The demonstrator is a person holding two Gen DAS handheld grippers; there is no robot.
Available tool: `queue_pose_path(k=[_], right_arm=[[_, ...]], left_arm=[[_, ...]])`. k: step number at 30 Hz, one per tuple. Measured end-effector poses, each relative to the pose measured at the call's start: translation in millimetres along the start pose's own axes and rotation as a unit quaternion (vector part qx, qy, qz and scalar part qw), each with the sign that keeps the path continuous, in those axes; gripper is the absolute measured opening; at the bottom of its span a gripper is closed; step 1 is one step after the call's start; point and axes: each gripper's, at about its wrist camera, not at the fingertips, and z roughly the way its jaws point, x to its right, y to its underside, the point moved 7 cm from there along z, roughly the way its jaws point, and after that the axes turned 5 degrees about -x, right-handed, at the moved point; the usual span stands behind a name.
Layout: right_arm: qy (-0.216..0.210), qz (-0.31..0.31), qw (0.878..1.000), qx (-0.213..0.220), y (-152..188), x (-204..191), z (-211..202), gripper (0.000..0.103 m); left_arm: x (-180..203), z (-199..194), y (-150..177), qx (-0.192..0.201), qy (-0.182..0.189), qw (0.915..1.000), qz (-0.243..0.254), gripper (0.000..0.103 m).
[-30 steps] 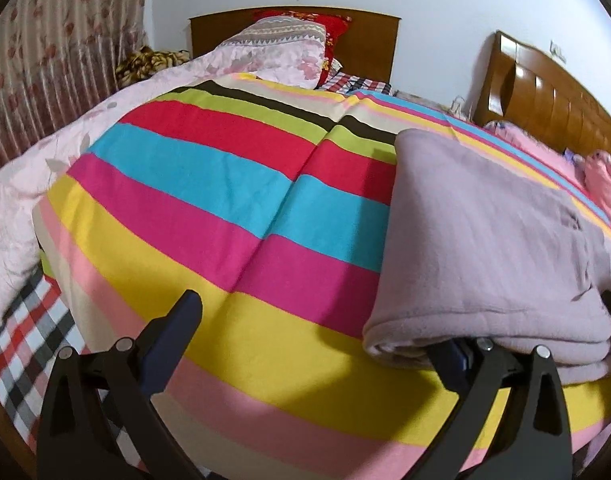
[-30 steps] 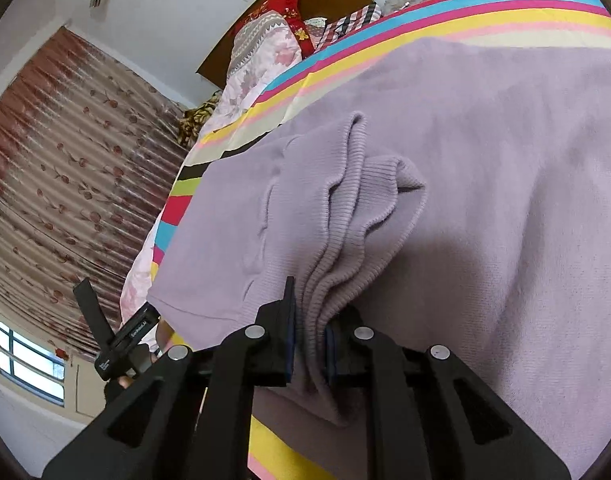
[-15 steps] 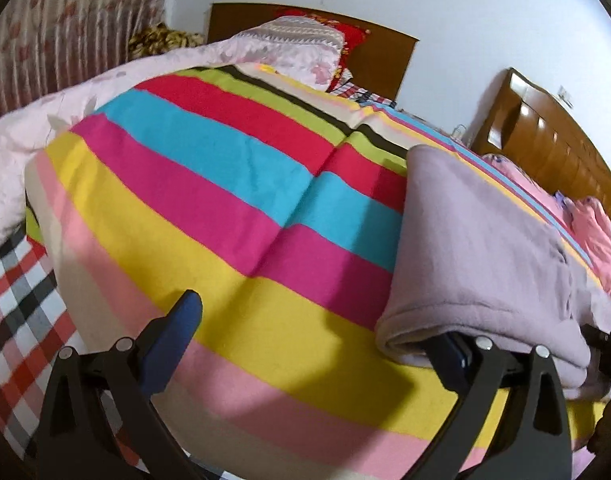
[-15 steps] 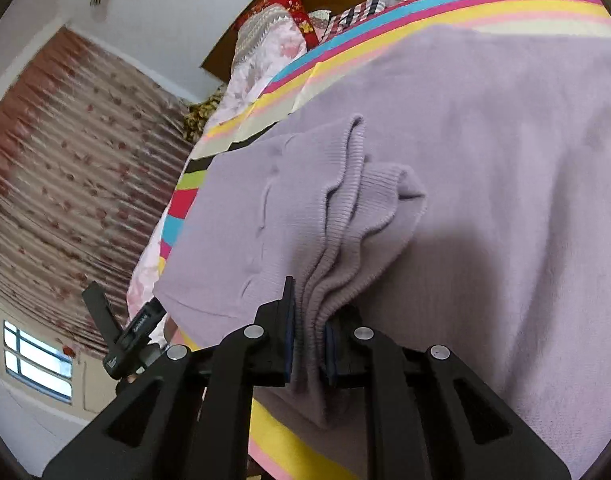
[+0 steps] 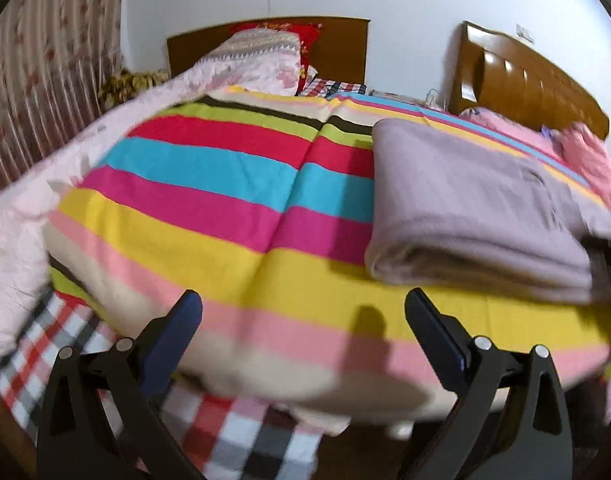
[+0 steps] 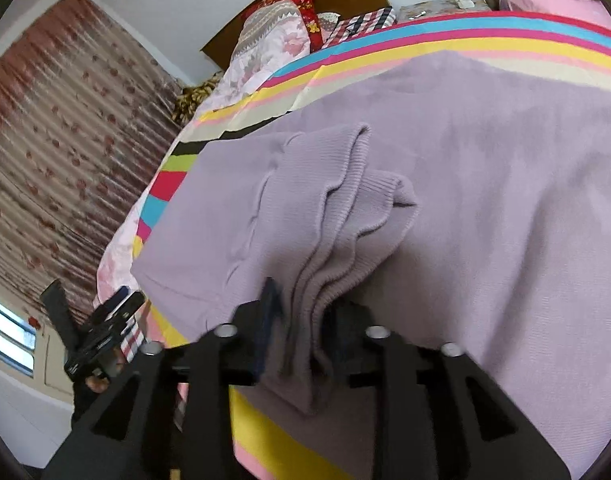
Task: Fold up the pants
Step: 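Open the right gripper and release the folded sweatpants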
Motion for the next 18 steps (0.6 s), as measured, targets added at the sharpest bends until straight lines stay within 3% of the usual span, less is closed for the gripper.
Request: queue_pose_path(k=[2,4,8,12,13,16,18], right_arm=[[0.024,-0.006,1.0,0.015,-3.2,4.4,-13.0,0.048],[0.06,-0.022,0.997,0.037,-10.3,9.6,-27.5,0.048],[0.115,-0.076,0.988,0.068,-36.8,-3.5,-38.3,0.048],[0.151,-0.158,0.973,0.069,-66.9,-28.7,-14.7,0.049],[0.149,-0.171,0.972,0.062,-71.7,-32.3,-5.9,0.049],[0.139,-0.205,0.969,-0.001,-70.8,-27.8,33.3,0.048],[0.14,-0.205,0.969,-0.014,-66.1,-15.3,43.2,0.049]], left_arm=[[-4.4,-24.4,-3.2,0.024,0.002,0.9997,-0.005,0.101],[-4.4,-46.2,-19.7,0.055,0.014,0.9982,-0.019,0.101],[36.3,-58.4,-67.6,0.084,0.086,0.9927,-0.013,0.101],[108.9,-22.0,-103.4,0.04,0.121,0.9904,0.053,0.101],[125.6,-3.7,-104.3,0.011,0.129,0.9899,0.057,0.101],[142.8,37.6,-89.3,-0.06,0.127,0.989,0.046,0.101],[145.7,54.2,-71.0,-0.089,0.112,0.988,0.058,0.101]])
